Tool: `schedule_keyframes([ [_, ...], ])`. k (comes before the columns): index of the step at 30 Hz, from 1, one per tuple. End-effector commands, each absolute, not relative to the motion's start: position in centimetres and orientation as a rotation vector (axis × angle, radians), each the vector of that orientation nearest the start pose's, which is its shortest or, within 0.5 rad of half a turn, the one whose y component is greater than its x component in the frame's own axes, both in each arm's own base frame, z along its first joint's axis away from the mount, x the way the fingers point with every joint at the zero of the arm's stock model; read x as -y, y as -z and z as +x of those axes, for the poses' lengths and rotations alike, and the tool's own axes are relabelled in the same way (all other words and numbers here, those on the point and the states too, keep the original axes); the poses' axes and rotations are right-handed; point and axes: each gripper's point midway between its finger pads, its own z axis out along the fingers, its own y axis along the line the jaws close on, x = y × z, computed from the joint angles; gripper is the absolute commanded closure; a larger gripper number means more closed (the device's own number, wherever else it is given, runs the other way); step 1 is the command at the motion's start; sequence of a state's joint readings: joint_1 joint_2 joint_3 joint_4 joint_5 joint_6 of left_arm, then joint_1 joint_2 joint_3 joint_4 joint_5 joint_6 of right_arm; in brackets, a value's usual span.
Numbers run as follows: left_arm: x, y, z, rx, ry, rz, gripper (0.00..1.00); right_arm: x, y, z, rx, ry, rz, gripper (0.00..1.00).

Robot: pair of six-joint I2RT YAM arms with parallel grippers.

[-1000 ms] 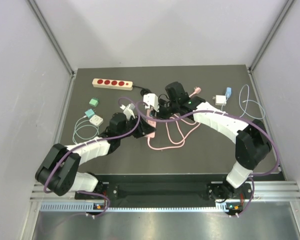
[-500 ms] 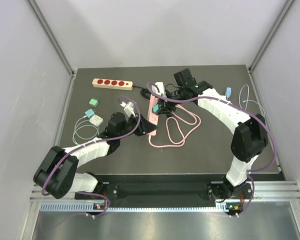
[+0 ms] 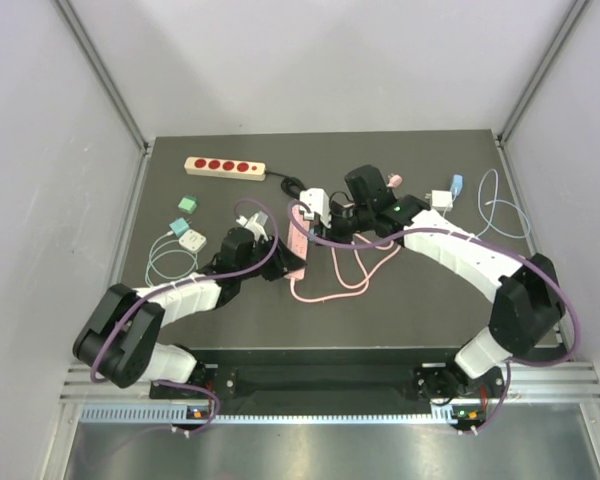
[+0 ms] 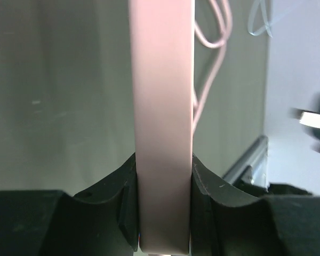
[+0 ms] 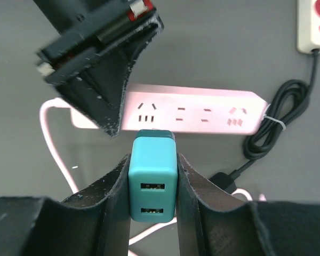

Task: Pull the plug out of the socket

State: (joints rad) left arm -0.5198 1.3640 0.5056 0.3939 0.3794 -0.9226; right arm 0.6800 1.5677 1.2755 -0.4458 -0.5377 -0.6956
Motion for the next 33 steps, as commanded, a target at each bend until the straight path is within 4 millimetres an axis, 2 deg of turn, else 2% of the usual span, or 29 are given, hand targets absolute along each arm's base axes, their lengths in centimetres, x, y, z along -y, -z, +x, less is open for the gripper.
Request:
schedule_keyframes([
  [1, 25.5, -10.5, 28.3, -2.214, 1.176, -0.249, 1.0, -32.0, -22.0, 29.2, -1.49, -0.555, -1.555, 1.0],
  [4, 25.5, -10.4, 27.8, -2.22, 1.186, -0.228, 1.0, -31.0, -22.4, 30.0, -1.511, -0.564, -1.527, 1.0],
  [7, 25.7, -10.6, 27.3, -2.207, 1.217, -0.183, 1.0, -29.4, -22.3, 31.8, -1.589, -0.602, -1.443, 1.0],
  [10, 25.9, -10.7, 26.7, -2.199, 1.245, -0.152, 1.0, -25.8, -21.5, 34.9, -1.718, -0.596, -1.305, 1.0],
  [12, 26.0, -10.4, 26.4, -2.202, 1.262, -0.143, 1.0, -24.3, -20.9, 36.0, -1.783, -0.607, -1.234, 1.0],
  [13, 26.1, -10.1, 26.1, -2.216, 1.279, -0.14, 1.0, -22.6, -20.1, 37.1, -1.856, -0.611, -1.152, 1.0],
  [15, 26.4, -10.0, 26.0, -2.211, 1.304, -0.134, 1.0, -21.0, -18.8, 37.8, -1.948, -0.625, -1.062, 1.0],
  [16, 26.5, -9.6, 25.9, -2.224, 1.314, -0.141, 1.0, -19.3, -18.2, 38.6, -1.992, -0.607, -1.004, 1.0],
  [21, 27.1, -9.8, 25.9, -2.217, 1.36, -0.126, 1.0, -13.8, -14.3, 40.1, -2.206, -0.546, -0.742, 1.0],
  [25, 27.5, -9.9, 26.4, -2.214, 1.364, -0.113, 1.0, -8.1, -11.4, 42.2, -2.354, -0.388, -0.502, 1.0],
  [26, 27.5, -10.0, 26.4, -2.215, 1.368, -0.11, 1.0, -7.3, -11.2, 42.8, -2.368, -0.368, -0.462, 1.0],
  [28, 27.6, -9.8, 26.5, -2.221, 1.369, -0.11, 1.0, -5.6, -9.7, 43.2, -2.418, -0.325, -0.419, 1.0],
  [29, 27.7, -9.9, 26.6, -2.219, 1.371, -0.106, 1.0, -5.1, -9.8, 43.7, -2.413, -0.303, -0.426, 1.0],
  [32, 27.7, -9.9, 26.6, -2.22, 1.371, -0.108, 1.0, -4.3, -7.9, 44.1, -2.462, -0.263, -0.454, 0.99],
  [33, 27.7, -9.9, 26.6, -2.219, 1.37, -0.109, 1.0, -2.4, -7.5, 44.1, -2.485, -0.246, -0.407, 0.98],
])
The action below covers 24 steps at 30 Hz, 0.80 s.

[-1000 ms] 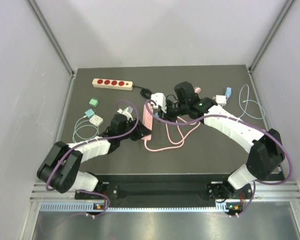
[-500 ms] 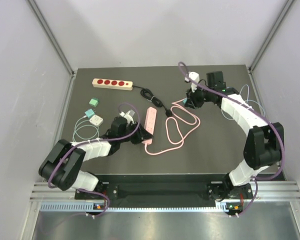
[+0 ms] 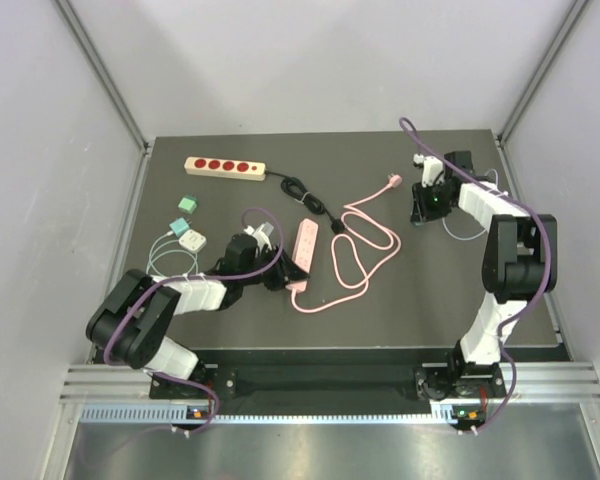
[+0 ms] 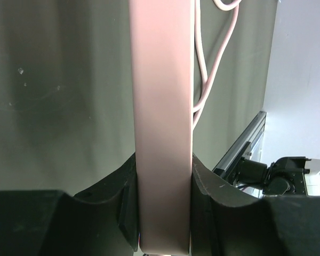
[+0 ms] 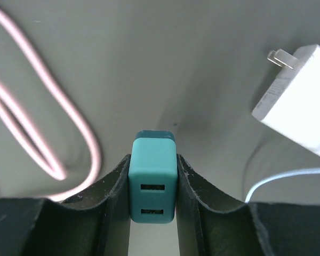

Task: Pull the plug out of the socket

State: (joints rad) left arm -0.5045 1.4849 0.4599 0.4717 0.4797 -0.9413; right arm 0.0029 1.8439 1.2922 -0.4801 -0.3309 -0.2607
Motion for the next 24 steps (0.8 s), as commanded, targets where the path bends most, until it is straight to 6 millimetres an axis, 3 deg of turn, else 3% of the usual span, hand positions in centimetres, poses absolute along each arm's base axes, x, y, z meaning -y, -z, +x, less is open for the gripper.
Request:
schedule_keyframes([
  [1, 27.7, -9.9, 26.6, -2.218, 1.371, -0.11, 1.0, -1.9, -7.2, 44.1, -2.498, -0.235, -0.4, 0.98],
  [8, 27.8, -10.0, 26.6, -2.215, 1.385, -0.107, 1.0, 2.0, -4.9, 44.1, -2.564, -0.208, -0.296, 0.84],
  [13, 28.3, -10.0, 26.8, -2.216, 1.403, -0.092, 1.0, 4.0, -4.7, 44.0, -2.579, -0.198, -0.244, 0.57],
  [18, 28.6, -9.9, 27.0, -2.219, 1.419, -0.081, 1.0, 5.6, -6.0, 44.2, -2.551, -0.175, -0.217, 0.37],
  [24, 29.2, -9.0, 26.9, -2.253, 1.453, -0.058, 0.99, 6.0, -9.8, 44.6, -2.46, -0.178, -0.285, 0.17],
])
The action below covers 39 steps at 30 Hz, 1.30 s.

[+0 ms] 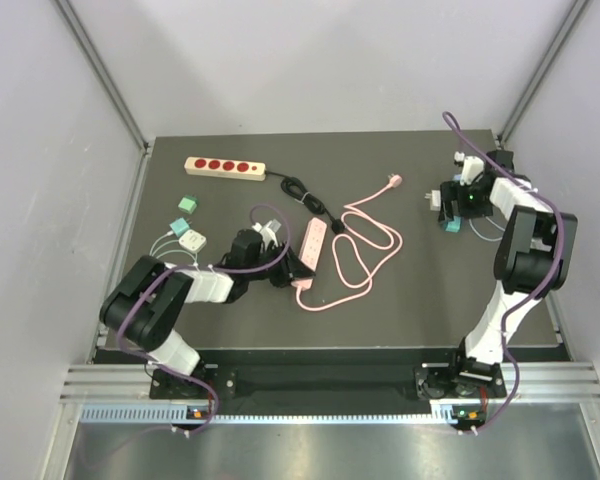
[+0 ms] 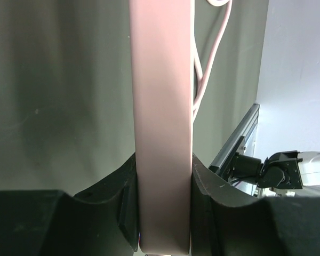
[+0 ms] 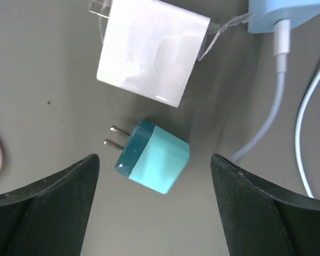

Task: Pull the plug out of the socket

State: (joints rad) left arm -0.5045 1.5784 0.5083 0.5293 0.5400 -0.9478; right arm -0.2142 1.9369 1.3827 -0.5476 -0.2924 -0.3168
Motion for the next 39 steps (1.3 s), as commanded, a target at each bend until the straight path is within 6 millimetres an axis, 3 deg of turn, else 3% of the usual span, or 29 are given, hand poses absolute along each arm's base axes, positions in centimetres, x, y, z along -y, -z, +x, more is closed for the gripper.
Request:
schedule_keyframes([
  [1, 29.3, -8.8, 26.9, -2.261, 1.453, -0.06, 0.98, 5.7, -10.4, 44.6, -2.437, -0.194, -0.323, 0.15],
  [3, 29.4, -7.9, 26.8, -2.292, 1.46, -0.063, 0.96, 5.1, -11.7, 44.3, -2.408, -0.218, -0.368, 0.08],
  [8, 29.9, -6.5, 27.2, -2.33, 1.468, -0.084, 0.86, 2.9, -14.0, 43.3, -2.337, -0.325, -0.453, 0.0],
  [11, 30.1, -5.8, 27.6, -2.361, 1.451, -0.099, 0.76, 1.5, -14.8, 42.6, -2.299, -0.387, -0.482, 0.0],
  [15, 30.0, -5.2, 28.6, -2.403, 1.364, -0.113, 0.55, -0.5, -16.1, 41.7, -2.25, -0.442, -0.528, 0.0],
  [19, 28.5, -3.6, 28.3, -2.512, 1.195, -0.15, 0.37, -2.4, -17.5, 41.0, -2.197, -0.475, -0.582, 0.0],
  [25, 26.3, -3.8, 29.0, -2.533, 0.981, -0.163, 0.19, -5.2, -19.4, 40.1, -2.126, -0.482, -0.685, 0.0],
  [34, 22.5, -7.1, 29.9, -2.455, 0.719, -0.161, 0.15, -8.1, -21.5, 38.9, -2.041, -0.453, -0.787, 0.0],
  [39, 20.2, -11.6, 30.2, -2.307, 0.63, -0.138, 0.15, -8.1, -23.1, 38.5, -1.991, -0.404, -0.789, 0.0],
])
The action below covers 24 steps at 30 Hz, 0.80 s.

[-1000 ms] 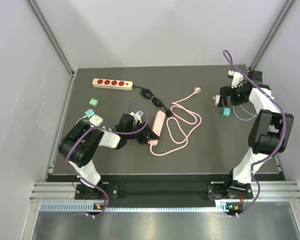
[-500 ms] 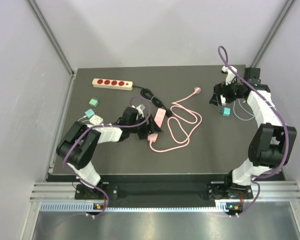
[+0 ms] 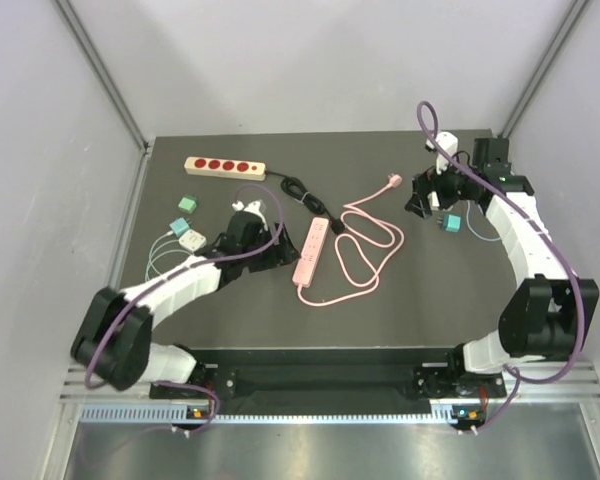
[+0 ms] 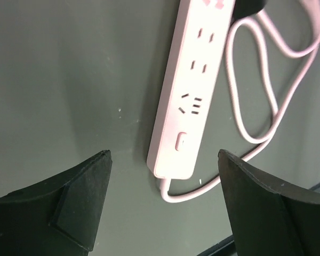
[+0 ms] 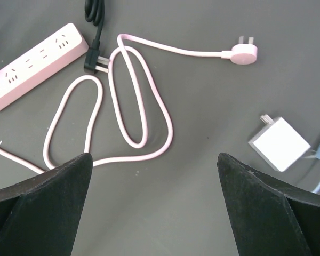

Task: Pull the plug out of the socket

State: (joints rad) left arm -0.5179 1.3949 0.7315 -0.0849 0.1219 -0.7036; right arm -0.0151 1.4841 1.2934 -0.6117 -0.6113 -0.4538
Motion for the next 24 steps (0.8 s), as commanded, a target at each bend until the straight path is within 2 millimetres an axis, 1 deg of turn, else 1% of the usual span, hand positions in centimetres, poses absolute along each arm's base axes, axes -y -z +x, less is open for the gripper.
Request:
schedule_keyframes([
  [1, 19.5, -13.5, 30.3, -2.248, 0.614, -0.145, 0.14, -8.1, -23.7, 38.4, -1.971, -0.391, -0.782, 0.0],
  [3, 18.0, -15.1, 30.4, -2.183, 0.546, -0.155, 0.13, -7.8, -24.0, 38.2, -1.96, -0.363, -0.774, 0.0],
  [4, 17.2, -16.8, 30.1, -2.129, 0.53, -0.153, 0.11, -7.7, -25.0, 38.0, -1.931, -0.339, -0.772, 0.0],
  [6, 15.4, -18.4, 30.1, -2.061, 0.46, -0.178, 0.08, -7.2, -25.3, 37.8, -1.918, -0.298, -0.757, 0.0],
  [7, 14.5, -20.2, 29.8, -2.0, 0.451, -0.191, 0.06, -7.1, -26.3, 37.3, -1.893, -0.272, -0.75, 0.0],
  [8, 13.6, -20.8, 29.6, -1.971, 0.417, -0.205, 0.03, -6.8, -26.7, 37.3, -1.879, -0.249, -0.739, 0.0],
  [9, 12.3, -21.5, 29.5, -1.934, 0.363, -0.233, 0.01, -6.4, -26.7, 37.1, -1.884, -0.223, -0.718, 0.0],
  [10, 11.2, -23.1, 29.0, -1.877, 0.35, -0.249, 0.01, -6.1, -27.5, 36.7, -1.867, -0.199, -0.698, 0.0],
  [11, 10.4, -23.7, 28.5, -1.858, 0.328, -0.26, 0.01, -5.9, -28.0, 36.6, -1.851, -0.176, -0.679, 0.0],
  [12, 9.4, -24.4, 28.3, -1.827, 0.293, -0.284, 0.01, -5.3, -27.9, 36.4, -1.857, -0.144, -0.648, 0.0],
  [13, 8.7, -25.7, 27.6, -1.786, 0.294, -0.296, 0.01, -4.9, -28.9, 35.9, -1.838, -0.124, -0.609, 0.0],
  [14, 8.0, -26.1, 27.3, -1.772, 0.271, -0.295, 0.01, -4.2, -29.2, 35.8, -1.836, -0.098, -0.569, 0.0],
  [15, 7.3, -26.7, 26.8, -1.759, 0.251, -0.303, 0.01, -3.0, -29.2, 36.0, -1.848, -0.047, -0.477, 0.0],
  [16, 6.4, -27.7, 26.2, -1.727, 0.224, -0.311, 0.01, -2.3, -30.1, 35.6, -1.828, -0.012, -0.421, 0.0],
  [17, 5.9, -28.5, 25.9, -1.709, 0.212, -0.313, 0.01, -1.4, -30.3, 35.5, -1.827, 0.021, -0.36, 0.0],
  [18, 5.4, -28.5, 25.4, -1.714, 0.188, -0.306, 0.01, 0.2, -30.2, 35.4, -1.839, 0.081, -0.248, 0.0],
  [19, 4.5, -29.1, 25.0, -1.696, 0.154, -0.304, 0.01, 0.7, -30.7, 35.0, -1.825, 0.101, -0.205, 0.0],
  [20, 4.1, -29.8, 24.7, -1.685, 0.141, -0.303, 0.01, 1.3, -30.8, 34.8, -1.824, 0.113, -0.174, 0.0],
  [21, 3.6, -29.8, 24.3, -1.695, 0.115, -0.298, 0.01, 1.7, -30.5, 34.3, -1.836, 0.117, -0.146, 0.0],
  [23, 2.7, -30.5, 23.8, -1.684, 0.067, -0.292, 0.01, 2.1, -30.3, 33.9, -1.843, 0.12, -0.116, 0.0],
  [24, 2.2, -30.6, 23.4, -1.683, 0.042, -0.283, 0.01, 2.5, -29.8, 33.5, -1.853, 0.127, -0.074, 0.0],
])
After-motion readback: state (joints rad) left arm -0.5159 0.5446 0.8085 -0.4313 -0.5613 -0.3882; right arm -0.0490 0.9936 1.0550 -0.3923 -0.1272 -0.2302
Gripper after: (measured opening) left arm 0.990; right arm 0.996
